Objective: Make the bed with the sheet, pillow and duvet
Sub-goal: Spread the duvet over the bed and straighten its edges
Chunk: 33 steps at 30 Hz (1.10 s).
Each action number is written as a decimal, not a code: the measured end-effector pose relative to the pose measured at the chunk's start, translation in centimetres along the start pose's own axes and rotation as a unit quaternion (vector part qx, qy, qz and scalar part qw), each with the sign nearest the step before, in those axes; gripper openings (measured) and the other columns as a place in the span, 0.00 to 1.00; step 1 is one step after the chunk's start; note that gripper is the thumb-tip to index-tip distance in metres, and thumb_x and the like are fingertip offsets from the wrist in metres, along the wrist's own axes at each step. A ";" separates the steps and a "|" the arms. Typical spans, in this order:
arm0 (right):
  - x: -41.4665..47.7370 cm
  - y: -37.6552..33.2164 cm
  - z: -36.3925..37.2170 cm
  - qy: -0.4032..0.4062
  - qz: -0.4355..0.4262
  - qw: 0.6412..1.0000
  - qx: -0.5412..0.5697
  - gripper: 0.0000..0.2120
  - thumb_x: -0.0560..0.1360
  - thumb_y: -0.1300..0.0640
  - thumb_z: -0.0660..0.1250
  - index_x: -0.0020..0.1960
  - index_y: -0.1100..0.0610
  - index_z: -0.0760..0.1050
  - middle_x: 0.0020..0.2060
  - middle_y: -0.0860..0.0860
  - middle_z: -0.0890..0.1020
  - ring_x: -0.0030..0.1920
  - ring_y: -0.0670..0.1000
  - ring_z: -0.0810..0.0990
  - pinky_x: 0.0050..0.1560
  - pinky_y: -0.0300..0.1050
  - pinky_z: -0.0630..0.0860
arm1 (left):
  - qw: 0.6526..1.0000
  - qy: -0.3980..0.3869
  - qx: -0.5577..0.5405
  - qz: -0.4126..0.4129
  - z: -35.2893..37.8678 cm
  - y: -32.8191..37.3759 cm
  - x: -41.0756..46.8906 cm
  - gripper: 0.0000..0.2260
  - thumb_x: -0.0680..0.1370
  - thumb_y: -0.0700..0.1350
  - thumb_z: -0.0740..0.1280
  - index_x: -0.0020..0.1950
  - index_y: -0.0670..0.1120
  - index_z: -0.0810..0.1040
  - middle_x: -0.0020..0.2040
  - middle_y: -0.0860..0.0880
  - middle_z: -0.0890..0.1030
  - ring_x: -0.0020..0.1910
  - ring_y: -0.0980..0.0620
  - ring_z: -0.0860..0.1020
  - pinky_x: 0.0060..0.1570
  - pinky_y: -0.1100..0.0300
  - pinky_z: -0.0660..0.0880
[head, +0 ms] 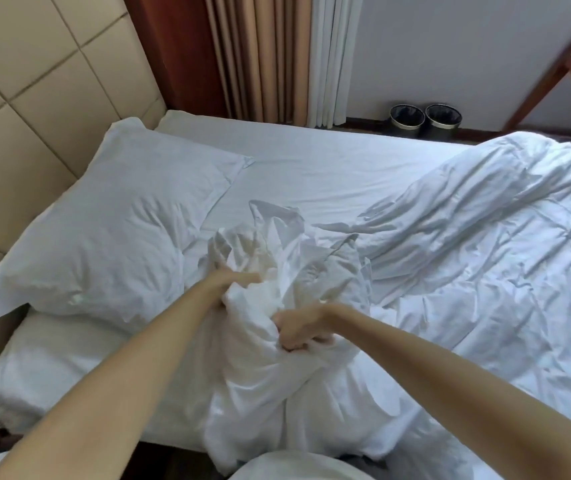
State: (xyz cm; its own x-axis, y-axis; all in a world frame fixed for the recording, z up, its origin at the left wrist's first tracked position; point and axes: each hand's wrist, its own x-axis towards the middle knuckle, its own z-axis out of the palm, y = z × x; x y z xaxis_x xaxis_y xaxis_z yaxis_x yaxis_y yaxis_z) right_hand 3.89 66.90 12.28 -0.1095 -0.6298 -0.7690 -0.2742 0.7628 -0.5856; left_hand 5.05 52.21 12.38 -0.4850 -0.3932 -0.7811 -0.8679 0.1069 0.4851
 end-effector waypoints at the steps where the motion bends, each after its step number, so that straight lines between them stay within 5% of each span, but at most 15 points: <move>1: -0.4 0.2 -0.4 0.000 -0.002 1.000 0.015 0.17 0.67 0.71 0.57 0.54 0.66 0.76 0.48 0.60 0.79 0.49 0.57 0.77 0.47 0.49 0.77 | 0.998 -0.026 -0.060 -0.023 0.8 -0.3 -0.1 0.25 0.81 0.49 0.58 0.73 0.36 0.58 0.67 0.36 0.69 0.63 0.42 0.70 0.61 0.56 0.67; 3: -1.5 0.9 -2.1 0.024 -0.019 0.993 0.115 0.06 0.69 0.65 0.62 0.39 0.61 0.78 0.33 0.52 0.78 0.34 0.50 0.74 0.31 0.39 0.70 | 0.991 -0.016 -0.126 -0.036 1.5 -1.2 -0.7 0.15 0.83 0.42 0.51 0.45 0.39 0.74 0.40 0.36 0.78 0.43 0.42 0.73 0.42 0.57 0.70; 4: -1.7 1.5 -3.3 0.076 -0.040 0.981 0.174 0.07 0.71 0.64 0.63 0.37 0.59 0.78 0.31 0.51 0.78 0.33 0.48 0.74 0.29 0.36 0.69 | 0.992 0.000 -0.126 -0.003 1.4 -1.7 -0.4 0.16 0.82 0.40 0.53 0.35 0.41 0.70 0.30 0.40 0.74 0.35 0.45 0.70 0.35 0.58 0.67; 6: -1.3 3.6 -6.2 0.282 -0.052 0.940 0.186 0.08 0.74 0.63 0.63 0.49 0.62 0.79 0.47 0.58 0.81 0.45 0.52 0.78 0.43 0.36 0.74 | 0.997 0.006 0.000 0.081 0.7 -2.3 0.1 0.12 0.79 0.38 0.58 0.35 0.41 0.71 0.31 0.46 0.72 0.33 0.49 0.69 0.37 0.61 0.67; 8: -0.3 6.5 -8.7 0.451 0.066 0.889 0.047 0.25 0.73 0.53 0.67 0.67 0.60 0.68 0.64 0.61 0.73 0.65 0.58 0.71 0.63 0.46 0.68 | 0.981 0.007 0.121 0.149 -0.3 -2.5 -0.1 0.05 0.76 0.37 0.63 0.41 0.43 0.74 0.34 0.49 0.73 0.34 0.53 0.70 0.35 0.62 0.67; 10: 0.3 9.2 -8.8 0.413 0.203 0.888 0.005 0.43 0.71 0.41 0.69 0.76 0.57 0.52 0.73 0.61 0.60 0.75 0.60 0.54 0.72 0.52 0.56 | 0.968 -0.022 0.184 0.172 -1.2 -2.6 -0.5 0.05 0.75 0.37 0.64 0.39 0.43 0.74 0.34 0.49 0.72 0.33 0.55 0.68 0.32 0.64 0.63; 12: 1.1 11.0 -7.8 0.359 0.252 0.898 0.034 0.52 0.68 0.35 0.68 0.77 0.58 0.44 0.76 0.60 0.53 0.76 0.60 0.46 0.75 0.54 0.50 | 0.949 -0.056 0.245 0.190 -1.7 -2.6 -1.3 0.05 0.76 0.37 0.63 0.40 0.42 0.74 0.36 0.48 0.72 0.34 0.54 0.68 0.30 0.66 0.62; 16: 2.5 10.3 -6.2 0.374 0.200 0.897 0.124 0.55 0.67 0.37 0.70 0.77 0.59 0.41 0.76 0.59 0.50 0.77 0.58 0.46 0.75 0.56 0.48 | 0.908 -0.088 0.355 0.207 -1.9 -2.1 -3.7 0.14 0.77 0.38 0.62 0.31 0.43 0.69 0.28 0.51 0.65 0.27 0.56 0.62 0.20 0.71 0.58; 20: 3.4 8.6 -7.7 0.387 0.158 0.891 0.179 0.57 0.67 0.42 0.73 0.77 0.57 0.36 0.77 0.56 0.46 0.77 0.57 0.41 0.75 0.59 0.45 | 0.847 -0.155 0.457 0.221 -1.9 -1.1 -6.7 0.09 0.74 0.32 0.58 0.37 0.44 0.69 0.29 0.52 0.62 0.26 0.58 0.60 0.21 0.70 0.56; 25: 3.4 8.1 -9.3 0.392 0.164 0.903 0.069 0.60 0.65 0.43 0.75 0.75 0.50 0.30 0.75 0.54 0.34 0.75 0.57 0.33 0.74 0.61 0.41 | 0.799 -0.240 0.517 0.193 -1.8 -0.7 -9.6 0.16 0.69 0.27 0.58 0.30 0.46 0.63 0.28 0.52 0.60 0.23 0.57 0.60 0.21 0.69 0.54; 28: 3.4 7.6 -10.9 0.366 0.134 0.919 0.056 0.48 0.67 0.45 0.74 0.76 0.44 0.48 0.75 0.53 0.34 0.75 0.58 0.34 0.73 0.61 0.43 | 0.782 -0.267 0.530 0.192 -1.4 -1.0 -9.9 0.10 0.70 0.29 0.61 0.38 0.44 0.69 0.29 0.52 0.61 0.23 0.58 0.62 0.19 0.71 0.55; 30: 3.3 6.8 -11.5 0.305 0.086 0.947 0.051 0.21 0.73 0.49 0.70 0.63 0.51 0.71 0.72 0.54 0.60 0.72 0.58 0.57 0.68 0.54 0.59 | 0.791 -0.289 0.503 0.192 -1.6 -1.1 -9.9 0.09 0.70 0.29 0.62 0.37 0.43 0.69 0.26 0.54 0.61 0.20 0.58 0.62 0.18 0.71 0.55; 31: 3.3 6.3 -11.3 0.273 0.060 0.958 0.063 0.08 0.76 0.52 0.66 0.51 0.55 0.74 0.58 0.53 0.71 0.59 0.54 0.70 0.57 0.47 0.66 | 0.804 -0.298 0.478 0.191 -1.7 -1.1 -9.7 0.12 0.70 0.28 0.62 0.33 0.43 0.66 0.23 0.55 0.60 0.19 0.58 0.61 0.19 0.71 0.54; 33: 3.7 5.7 -10.2 0.242 0.003 0.965 0.102 0.12 0.79 0.57 0.60 0.37 0.57 0.68 0.38 0.50 0.69 0.38 0.48 0.67 0.39 0.40 0.63 | 0.842 -0.308 0.401 0.186 -2.4 -1.2 -9.3 0.19 0.69 0.27 0.63 0.26 0.47 0.64 0.21 0.57 0.60 0.20 0.59 0.61 0.22 0.72 0.56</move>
State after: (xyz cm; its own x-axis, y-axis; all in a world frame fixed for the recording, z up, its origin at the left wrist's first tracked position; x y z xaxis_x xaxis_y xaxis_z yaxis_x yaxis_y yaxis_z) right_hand -7.84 67.46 8.74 -0.5572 -0.5829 -0.5914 -0.0844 0.7482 -0.6580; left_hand 10.86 53.55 20.01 -0.4890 0.3269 -0.8087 -0.3170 0.7971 0.5139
